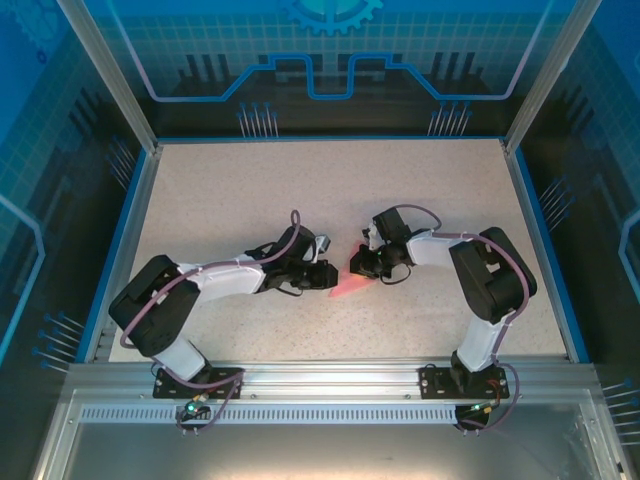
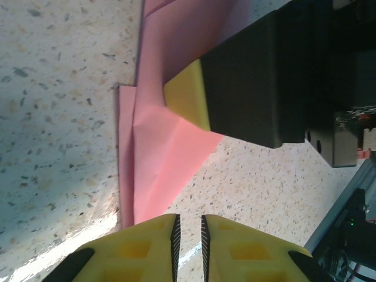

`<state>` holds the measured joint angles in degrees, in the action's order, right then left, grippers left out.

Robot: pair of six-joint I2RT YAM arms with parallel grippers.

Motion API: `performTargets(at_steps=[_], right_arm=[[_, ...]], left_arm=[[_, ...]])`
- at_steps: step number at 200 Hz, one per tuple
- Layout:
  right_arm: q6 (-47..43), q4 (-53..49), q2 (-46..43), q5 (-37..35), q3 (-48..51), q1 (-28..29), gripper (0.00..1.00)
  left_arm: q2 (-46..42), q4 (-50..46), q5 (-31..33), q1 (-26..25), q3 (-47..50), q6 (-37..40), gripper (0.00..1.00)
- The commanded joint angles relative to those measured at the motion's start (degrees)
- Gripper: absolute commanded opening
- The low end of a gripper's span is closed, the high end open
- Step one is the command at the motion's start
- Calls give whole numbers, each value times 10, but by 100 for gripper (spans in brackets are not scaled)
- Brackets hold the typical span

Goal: Fold a paper plane with a square sheet of paper (pick it up from the middle)
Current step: Fourth fold the wing at the center of the table.

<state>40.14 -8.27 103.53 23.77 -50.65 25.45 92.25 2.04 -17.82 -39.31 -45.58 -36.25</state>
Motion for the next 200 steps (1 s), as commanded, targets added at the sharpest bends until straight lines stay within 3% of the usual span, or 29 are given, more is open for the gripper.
performTargets(at_steps=[1,41,120,200], right_arm=[[7,-38,50,-66,16,5,12],[13,-37,56,-68,16,7,12],[13,-44,55,-74,17,6,12],[13,-50,56,-80,16,7,12]], left_arm=[[22,4,-22,-9,-20,-12,21],[68,-14,-26,-22,-45,-11,22],[93,-45,43,-21,-45,-16,21],[76,-37,21,-21,-20,-35,22]])
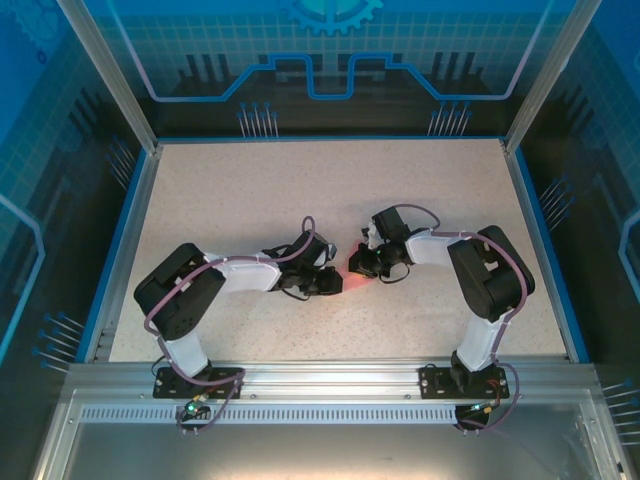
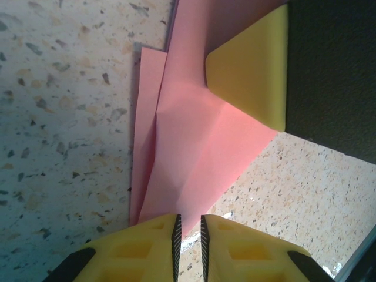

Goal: Fold a paper plane with a square sheet of paper (pick it up from the middle)
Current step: Fourth fold the wing at the center of the table.

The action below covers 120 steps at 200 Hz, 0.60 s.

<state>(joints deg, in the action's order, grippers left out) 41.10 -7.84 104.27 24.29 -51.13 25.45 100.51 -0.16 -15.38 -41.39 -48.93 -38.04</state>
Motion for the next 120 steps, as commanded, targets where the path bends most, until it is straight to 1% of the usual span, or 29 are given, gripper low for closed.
performTargets(at_steps=[1,70,120], right_arm=[[3,-54,49,-86,21,7,12],[4,-54,51,-85,22,7,12],[4,-54,53,-86,22,7,12]], left_arm=[[-7,-15,-3,-1,14,-17,22],[-21,16,-10,11,-1,-24,27],[10,20,-31,10,-7,-26,27]])
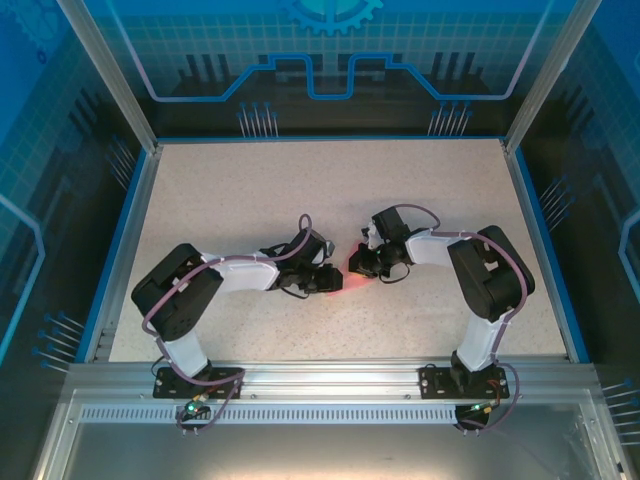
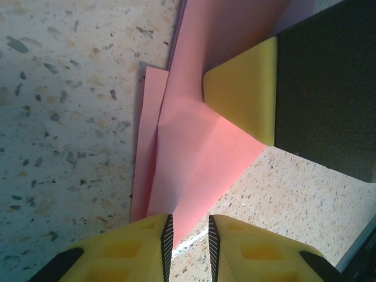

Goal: Fold a paper plane with a square sheet of paper (pick it up from the middle)
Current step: Fourth fold the wing at the center of the table.

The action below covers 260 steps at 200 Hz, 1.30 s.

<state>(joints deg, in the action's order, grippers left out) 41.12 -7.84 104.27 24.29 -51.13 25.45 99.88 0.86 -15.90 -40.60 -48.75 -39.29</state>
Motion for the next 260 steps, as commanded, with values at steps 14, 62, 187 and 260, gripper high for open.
performTargets(at_steps=[14,62,187,260], right_arm=[[4,-54,55,-84,21,7,12],[4,-54,57,-84,21,7,12],[7,-61,70,-90,15,7,11],[7,-66,75,-92,11,8,11]], left_arm=[[22,12,-35,3,-5,-16,25],[20,-28,1,3,6,-6,20],[-15,-157,38,3,33,37,11],[-49,-199,46,2,32,61,11]])
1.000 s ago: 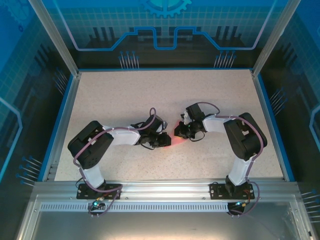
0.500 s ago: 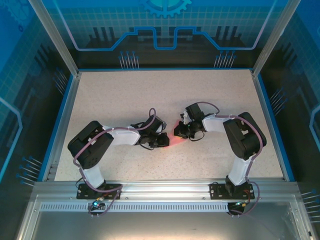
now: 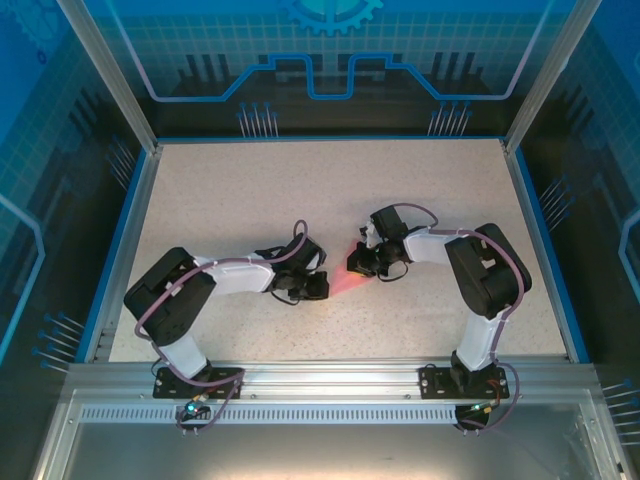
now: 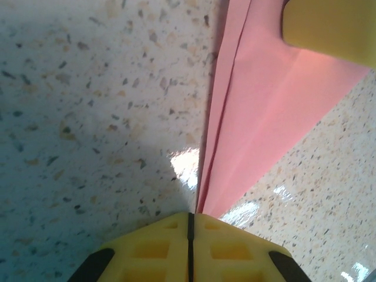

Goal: Fold a paper plane with a square sheet of paper (pick it up from the middle)
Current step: Fourth fold the wing at the center of the table.

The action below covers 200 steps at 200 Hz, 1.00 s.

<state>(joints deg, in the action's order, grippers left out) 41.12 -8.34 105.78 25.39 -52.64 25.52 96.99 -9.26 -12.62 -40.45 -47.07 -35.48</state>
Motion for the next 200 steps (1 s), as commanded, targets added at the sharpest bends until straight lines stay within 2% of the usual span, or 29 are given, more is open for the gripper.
performTargets(at_steps=[1,25,43,62,85,144,200], right_arm=[[7,-61,60,-103,26,7,11],[7,-60,57,-101,27,7,11],[7,-58,56,-100,26,7,11],[8,-56,54,-98,27,7,11],[10,-51,48,-94,29,7,11],[8,-44,40,-77,26,5,11],[-4,-34,36,-67,26,-1,11]], left_arm=[[-22,-98,12,0,15,23,11],[-67,-53,10,0,10,16,13],[-84,14,1,0,10,0,14],[-70,91,-11,0,8,-18,14],[-31,140,-20,-1,-3,-34,13],[39,162,-31,-1,-17,-44,10],[67,100,-7,0,-14,-36,8]])
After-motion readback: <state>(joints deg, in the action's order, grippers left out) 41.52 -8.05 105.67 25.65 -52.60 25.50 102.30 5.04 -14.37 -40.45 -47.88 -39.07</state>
